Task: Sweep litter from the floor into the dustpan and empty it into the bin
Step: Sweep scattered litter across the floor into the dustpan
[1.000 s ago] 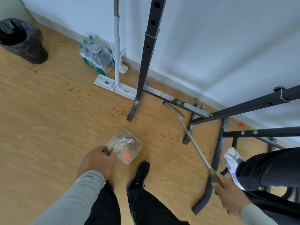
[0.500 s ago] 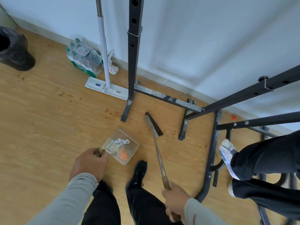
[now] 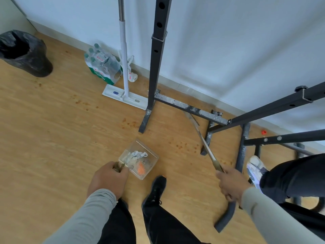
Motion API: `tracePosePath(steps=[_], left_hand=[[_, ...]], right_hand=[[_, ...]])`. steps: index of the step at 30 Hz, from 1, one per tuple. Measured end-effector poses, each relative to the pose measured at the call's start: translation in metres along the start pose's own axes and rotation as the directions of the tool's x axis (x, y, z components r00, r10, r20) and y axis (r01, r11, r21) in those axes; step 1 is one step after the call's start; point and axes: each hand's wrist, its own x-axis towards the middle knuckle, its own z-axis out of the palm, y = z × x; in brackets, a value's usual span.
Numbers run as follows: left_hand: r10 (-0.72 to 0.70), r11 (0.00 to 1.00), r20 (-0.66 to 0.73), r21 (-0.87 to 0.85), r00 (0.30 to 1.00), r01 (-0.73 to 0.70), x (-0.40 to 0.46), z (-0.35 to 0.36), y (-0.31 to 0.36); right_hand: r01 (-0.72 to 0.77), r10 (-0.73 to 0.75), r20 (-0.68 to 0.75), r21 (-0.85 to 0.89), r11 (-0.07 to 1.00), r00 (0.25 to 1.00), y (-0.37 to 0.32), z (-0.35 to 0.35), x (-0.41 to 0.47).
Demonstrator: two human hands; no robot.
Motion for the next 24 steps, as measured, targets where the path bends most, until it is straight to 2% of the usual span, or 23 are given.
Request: tracePosePath(steps=[3, 6, 7, 10, 13, 15, 18, 24], left_hand=[[0.006, 1.0, -0.005, -0.01, 1.0, -0.006, -0.002, 0.002, -0.002], [-0.002, 1.0, -0.018, -0.025, 1.0, 0.002, 0.004, 0.004, -0.005], [-0.005, 1.0, -0.021, -0.024, 1.0, 0.004, 0.007, 0.005, -0.006], [0.004, 1.0, -0.039, -0.011, 0.999, -0.005, 0.012, 0.008, -0.005], [0.004, 1.0, -0.046, 0.012, 0.999, -0.004, 0.018, 0.011, -0.006], [-0.002, 1.0, -0.044, 0.025, 0.999, 0.004, 0.021, 0.01, -0.009], [-0.002, 1.0, -0.031, 0.02, 1.0, 0.003, 0.02, 0.008, -0.014], [0.005, 1.0, -0.011, -0.015, 1.0, -0.006, 0.009, 0.006, -0.015]], right_hand=[[0.125, -0.126, -0.01, -0.026, 0.992, 0.992, -0.044, 0.033, 0.05], [0.172, -0.176, -0.018, -0.117, 0.978, 0.984, -0.081, 0.078, 0.092], [0.169, -0.174, -0.014, -0.177, 0.97, 0.985, -0.087, 0.091, 0.103], [0.26, -0.29, -0.026, -0.369, 0.892, 0.957, -0.095, 0.122, 0.126], [0.151, -0.172, -0.001, -0.473, 0.868, 0.985, -0.088, 0.125, 0.126], [0.115, -0.144, -0.003, -0.587, 0.801, 0.99, -0.068, 0.122, 0.116], [0.114, -0.142, 0.024, -0.732, 0.672, 0.99, -0.02, 0.11, 0.086], [0.124, 0.054, 0.166, -0.881, 0.457, 0.985, 0.079, 0.08, 0.023]])
